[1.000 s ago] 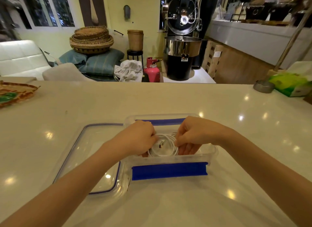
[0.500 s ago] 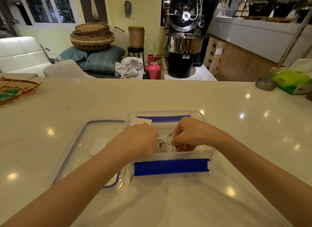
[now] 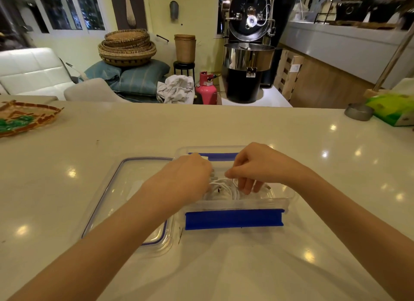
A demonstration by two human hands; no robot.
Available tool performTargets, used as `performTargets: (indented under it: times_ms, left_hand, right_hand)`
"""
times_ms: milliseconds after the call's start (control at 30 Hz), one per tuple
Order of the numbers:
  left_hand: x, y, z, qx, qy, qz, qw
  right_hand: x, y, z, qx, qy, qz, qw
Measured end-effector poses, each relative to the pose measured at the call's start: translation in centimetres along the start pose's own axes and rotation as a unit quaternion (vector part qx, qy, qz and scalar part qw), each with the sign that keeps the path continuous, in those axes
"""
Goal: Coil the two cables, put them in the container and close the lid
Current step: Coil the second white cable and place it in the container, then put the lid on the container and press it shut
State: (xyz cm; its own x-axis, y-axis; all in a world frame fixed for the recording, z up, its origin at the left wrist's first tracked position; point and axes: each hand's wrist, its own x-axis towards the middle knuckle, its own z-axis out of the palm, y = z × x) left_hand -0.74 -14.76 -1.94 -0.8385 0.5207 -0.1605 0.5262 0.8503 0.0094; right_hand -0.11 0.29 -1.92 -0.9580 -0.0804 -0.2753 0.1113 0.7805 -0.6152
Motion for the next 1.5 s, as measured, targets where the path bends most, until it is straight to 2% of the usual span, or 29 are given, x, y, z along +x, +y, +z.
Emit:
performTargets:
  times_ms: [167, 267, 433, 533, 733, 900, 1067, 1233, 1400, 1500]
  left_hand:
    - [-2.0, -2.5, -1.4, -0.110, 0.081, 0.040, 0.990]
    - [-3.5, -4.4, -1.7, -0.214, 0.168, 0.052, 0.961]
    - [-5.1, -7.8, 0.8, -0.300, 0.251, -0.010, 0.920]
    - [-6.2, -10.0, 3.4, -0.281, 0.280, -0.076, 0.915]
    - [-8.2, -12.5, 7.8, -0.207, 0.287, -0.245, 0.903]
    - [-8.7, -13.0, 8.9, -0.195, 0.217, -0.324, 0.900]
    - [-8.4, -13.5, 8.6, -0.224, 0.258, -0.296, 0.892]
    - [-8.4, -13.6, 4.8, -0.352, 0.403, -0.224, 0.815]
    - [-8.2, -12.3, 0.1, -0.353, 0.517, -0.065, 0.777]
    - [-7.8, -10.4, -1.5, -0.266, 0.568, 0.028, 0.779]
  right_hand:
    - [0.6, -1.5, -0.7, -0.010, 0.028, -0.037, 0.999]
    - [1.3, -3.2, -0.8, 0.002, 0.046, -0.107, 0.993]
    - [3.8, -7.2, 0.2, 0.002, 0.017, -0.247, 0.969]
    - [6.9, -9.4, 1.2, -0.080, 0.011, -0.281, 0.956]
    - [13.0, -10.5, 4.8, -0.300, -0.030, -0.205, 0.931]
    - [14.5, -10.5, 6.5, -0.327, -0.043, -0.181, 0.927]
    - [14.9, -10.2, 6.2, -0.298, 0.014, -0.193, 0.935]
    - [13.9, -9.8, 3.9, -0.247, 0.176, -0.268, 0.914]
    - [10.2, -8.1, 0.0, -0.065, 0.328, -0.318, 0.887]
    - [7.6, -6.1, -2.1, 0.077, 0.304, -0.296, 0.902]
